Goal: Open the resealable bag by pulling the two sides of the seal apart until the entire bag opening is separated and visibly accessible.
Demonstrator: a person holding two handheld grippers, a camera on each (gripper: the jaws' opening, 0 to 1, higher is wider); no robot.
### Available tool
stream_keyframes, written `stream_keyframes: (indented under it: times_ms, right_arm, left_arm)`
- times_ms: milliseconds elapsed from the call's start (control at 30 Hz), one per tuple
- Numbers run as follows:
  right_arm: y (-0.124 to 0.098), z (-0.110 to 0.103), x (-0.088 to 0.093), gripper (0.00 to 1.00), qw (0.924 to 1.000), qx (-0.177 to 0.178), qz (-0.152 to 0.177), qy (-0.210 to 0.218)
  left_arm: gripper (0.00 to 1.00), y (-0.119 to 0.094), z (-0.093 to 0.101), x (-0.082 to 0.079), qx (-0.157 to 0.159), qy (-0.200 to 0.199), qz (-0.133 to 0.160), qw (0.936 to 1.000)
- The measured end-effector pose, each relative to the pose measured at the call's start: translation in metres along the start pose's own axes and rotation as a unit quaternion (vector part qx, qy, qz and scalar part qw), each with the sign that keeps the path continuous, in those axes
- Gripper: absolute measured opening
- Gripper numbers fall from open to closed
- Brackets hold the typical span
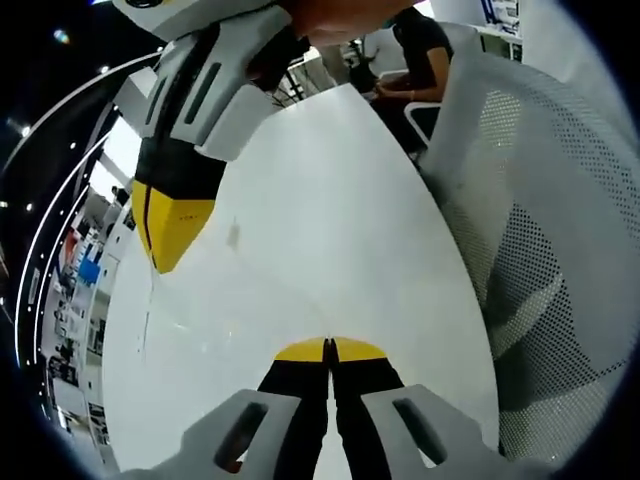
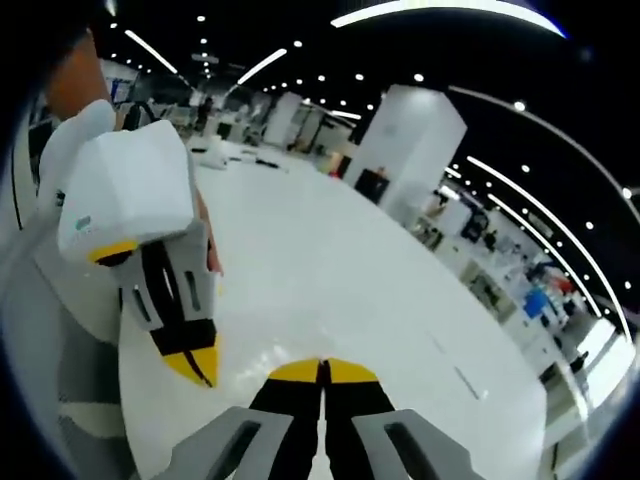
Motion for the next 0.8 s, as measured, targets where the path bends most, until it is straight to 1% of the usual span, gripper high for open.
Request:
stream_keyframes:
  times_ms: [133,233,533,700,800]
  right_arm:
    - [-0.001,-0.001,0.005,0.0,0.9998,0.006,-0.005,0.019]
    - [-0.001,-0.003,0.009,0.0,0.9997,0.004,-0.007,0.024]
    - [0.01,-0.011,0.023,0.0,0.9992,-0.009,-0.032,0.023]
    - [0.018,-0.013,0.028,0.0,0.9987,-0.015,-0.045,0.021]
    - [0.022,-0.014,0.032,0.0,0.9981,-0.018,-0.057,0.014]
  left_arm:
    - [0.0,-0.001,-0.004,0.004,-0.005,0.0,-0.007,1.0]
    - [0.0,-0.001,-0.005,0.007,-0.009,-0.009,-0.011,0.9999]
    - [0.0,0.001,-0.006,0.013,-0.016,-0.02,-0.025,0.9994]
    - [0.01,0.004,-0.01,0.021,-0.028,-0.037,-0.042,0.998]
    - [0.02,0.005,-0.011,0.022,-0.027,-0.047,-0.043,0.9976]
Point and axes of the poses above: the point that each gripper's makers call its tool centre point, and the gripper's own axes: y roughly forward along the fingers, z roughly to its right, x roughly out of its underside, the point moved 7 cm from there along -y, roughly backward along the fingers, and after that the axes turned 10 degrees about z, right-handed, at the moved point
